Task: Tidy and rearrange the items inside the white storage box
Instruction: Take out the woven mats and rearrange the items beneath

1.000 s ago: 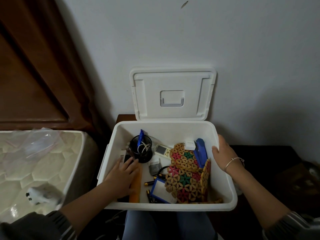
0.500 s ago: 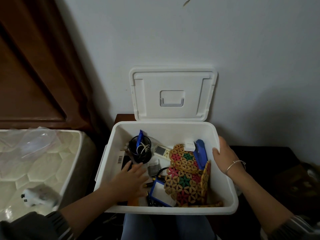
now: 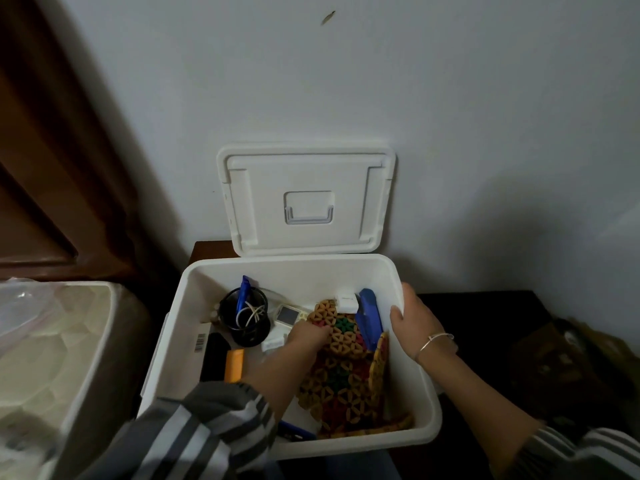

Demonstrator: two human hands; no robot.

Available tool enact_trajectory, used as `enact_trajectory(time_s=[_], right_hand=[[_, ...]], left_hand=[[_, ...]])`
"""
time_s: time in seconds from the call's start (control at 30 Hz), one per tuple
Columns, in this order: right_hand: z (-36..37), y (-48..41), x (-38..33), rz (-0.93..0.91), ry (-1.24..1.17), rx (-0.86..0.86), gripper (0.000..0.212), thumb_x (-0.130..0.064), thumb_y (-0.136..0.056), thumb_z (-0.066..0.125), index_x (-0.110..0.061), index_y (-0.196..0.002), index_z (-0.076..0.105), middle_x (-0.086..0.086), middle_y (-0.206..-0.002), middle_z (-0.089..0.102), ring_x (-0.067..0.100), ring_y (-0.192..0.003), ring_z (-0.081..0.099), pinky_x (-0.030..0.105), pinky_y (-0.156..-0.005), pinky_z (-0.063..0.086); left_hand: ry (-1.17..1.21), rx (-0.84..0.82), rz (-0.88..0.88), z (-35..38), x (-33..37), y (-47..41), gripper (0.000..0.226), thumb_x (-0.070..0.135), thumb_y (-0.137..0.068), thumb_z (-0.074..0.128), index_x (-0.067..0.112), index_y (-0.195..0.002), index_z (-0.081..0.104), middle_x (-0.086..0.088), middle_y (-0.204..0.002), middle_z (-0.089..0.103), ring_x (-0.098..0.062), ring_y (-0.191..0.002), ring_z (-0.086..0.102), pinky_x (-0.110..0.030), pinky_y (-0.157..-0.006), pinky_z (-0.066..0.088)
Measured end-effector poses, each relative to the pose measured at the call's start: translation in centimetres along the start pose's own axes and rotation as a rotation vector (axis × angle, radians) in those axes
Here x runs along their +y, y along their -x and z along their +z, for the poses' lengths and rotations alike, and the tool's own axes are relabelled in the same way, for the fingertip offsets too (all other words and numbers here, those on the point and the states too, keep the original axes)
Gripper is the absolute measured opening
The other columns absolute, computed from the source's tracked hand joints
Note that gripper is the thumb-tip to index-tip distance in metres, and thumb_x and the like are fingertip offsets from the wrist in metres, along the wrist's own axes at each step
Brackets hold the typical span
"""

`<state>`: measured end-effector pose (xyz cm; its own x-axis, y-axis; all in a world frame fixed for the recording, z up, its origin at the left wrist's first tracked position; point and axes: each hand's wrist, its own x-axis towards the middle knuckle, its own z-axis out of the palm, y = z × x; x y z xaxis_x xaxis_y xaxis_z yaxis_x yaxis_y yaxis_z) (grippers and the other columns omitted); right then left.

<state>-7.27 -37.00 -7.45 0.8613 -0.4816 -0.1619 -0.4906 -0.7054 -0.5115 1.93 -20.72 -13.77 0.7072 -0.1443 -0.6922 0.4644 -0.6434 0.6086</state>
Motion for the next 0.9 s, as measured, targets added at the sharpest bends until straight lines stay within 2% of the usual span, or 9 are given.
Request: enact_trajectory(time_s=[0.13, 0.23, 0.33, 0.47, 0.57, 0.67, 0.77, 0.83, 0.9], right_hand=[[0.0, 0.0, 0.0, 0.02, 0.036, -0.002, 0.036, -0.021, -0.098, 0.039, -0.015, -0.133, 0.033, 0.011, -0.114, 0.056, 0.027, -0.094, 0.059, 0.044, -0.08, 0.053], [0.0, 0.0, 0.1, 0.012, 0.046, 0.0, 0.037, -0.022, -0.098, 0.039, -0.014, -0.134, 0.032, 0.011, -0.114, 0.056, 0.026, -0.094, 0.059, 0.044, -0.08, 0.053], [0.0, -0.1, 0.2, 0.012, 0.049, 0.001, 0.037, -0.022, -0.098, 0.038, -0.015, -0.134, 0.032, 0.01, -0.113, 0.056, 0.025, -0.092, 0.059, 0.042, -0.078, 0.054], [0.0, 0.0, 0.2, 0.005, 0.053, -0.003, 0.037, -0.022, -0.098, 0.038, -0.015, -0.134, 0.032, 0.01, -0.115, 0.056, 0.025, -0.094, 0.058, 0.042, -0.079, 0.054], [0.0, 0.0, 0.1, 0.006, 0.049, -0.005, 0.037, -0.022, -0.098, 0.038, -0.015, -0.134, 0.032, 0.01, -0.117, 0.056, 0.026, -0.096, 0.058, 0.042, -0.08, 0.053], [0.0, 0.0, 0.1, 0.004, 0.053, 0.001, 0.037, -0.022, -0.097, 0.039, -0.014, -0.133, 0.033, 0.012, -0.119, 0.055, 0.03, -0.099, 0.057, 0.042, -0.082, 0.051], [0.0, 0.1, 0.2, 0.004, 0.04, 0.005, 0.037, -0.023, -0.096, 0.04, -0.014, -0.131, 0.034, 0.012, -0.118, 0.056, 0.03, -0.097, 0.057, 0.042, -0.08, 0.051], [0.0, 0.1, 0.2, 0.0, 0.026, 0.008, 0.035, -0.023, -0.096, 0.04, -0.014, -0.129, 0.035, 0.011, -0.116, 0.057, 0.029, -0.095, 0.058, 0.042, -0.079, 0.052], [-0.1, 0.1, 0.2, -0.005, 0.009, 0.01, 0.034, -0.023, -0.096, 0.041, -0.014, -0.129, 0.036, 0.012, -0.115, 0.057, 0.029, -0.094, 0.058, 0.04, -0.078, 0.051]], left_hand=[[0.2, 0.088, -0.071, 0.7, 0.5, -0.1, 0.06, 0.034, -0.082, 0.072, 0.0, -0.127, 0.052, -0.019, -0.125, 0.059, -0.034, -0.113, 0.058, -0.038, -0.094, 0.05], [0.33, 0.051, -0.095, 0.8, 1.2, -0.3, 0.058, 0.025, -0.081, 0.075, -0.004, -0.126, 0.052, -0.021, -0.123, 0.059, -0.034, -0.111, 0.059, -0.042, -0.094, 0.052], [0.263, -0.051, -0.087, 0.7, 1.6, -0.1, 0.051, 0.021, -0.084, 0.071, -0.002, -0.125, 0.052, -0.019, -0.122, 0.058, -0.032, -0.112, 0.058, -0.041, -0.095, 0.051], [0.187, -0.104, -0.019, 0.6, 1.9, 0.5, 0.033, 0.016, -0.091, 0.061, 0.001, -0.12, 0.054, -0.013, -0.104, 0.058, -0.028, -0.099, 0.059, -0.036, -0.088, 0.052], [0.179, -0.133, -0.002, 0.2, 2.2, 0.9, 0.025, 0.016, -0.093, 0.057, 0.004, -0.115, 0.056, -0.017, -0.111, 0.06, -0.03, -0.101, 0.061, -0.039, -0.087, 0.054], [0.217, -0.111, -0.036, -0.5, 2.5, 1.0, 0.01, 0.014, -0.093, 0.057, 0.005, -0.095, 0.055, -0.02, -0.11, 0.061, -0.033, -0.101, 0.062, -0.043, -0.088, 0.054], [0.236, -0.069, -0.069, -1.4, 2.8, 1.4, 0.016, 0.011, -0.094, 0.055, 0.005, -0.08, 0.05, -0.019, -0.097, 0.061, -0.034, -0.095, 0.063, -0.044, -0.088, 0.055], [0.198, -0.023, -0.048, -2.1, 3.0, 1.8, 0.016, 0.012, -0.094, 0.054, 0.004, -0.081, 0.051, -0.019, -0.097, 0.062, -0.034, -0.094, 0.063, -0.044, -0.087, 0.056], [0.16, 0.009, 0.001, -2.9, 3.3, 2.2, 0.013, 0.012, -0.093, 0.055, -0.001, -0.096, 0.056, -0.022, -0.107, 0.062, -0.035, -0.098, 0.063, -0.042, -0.085, 0.056]])
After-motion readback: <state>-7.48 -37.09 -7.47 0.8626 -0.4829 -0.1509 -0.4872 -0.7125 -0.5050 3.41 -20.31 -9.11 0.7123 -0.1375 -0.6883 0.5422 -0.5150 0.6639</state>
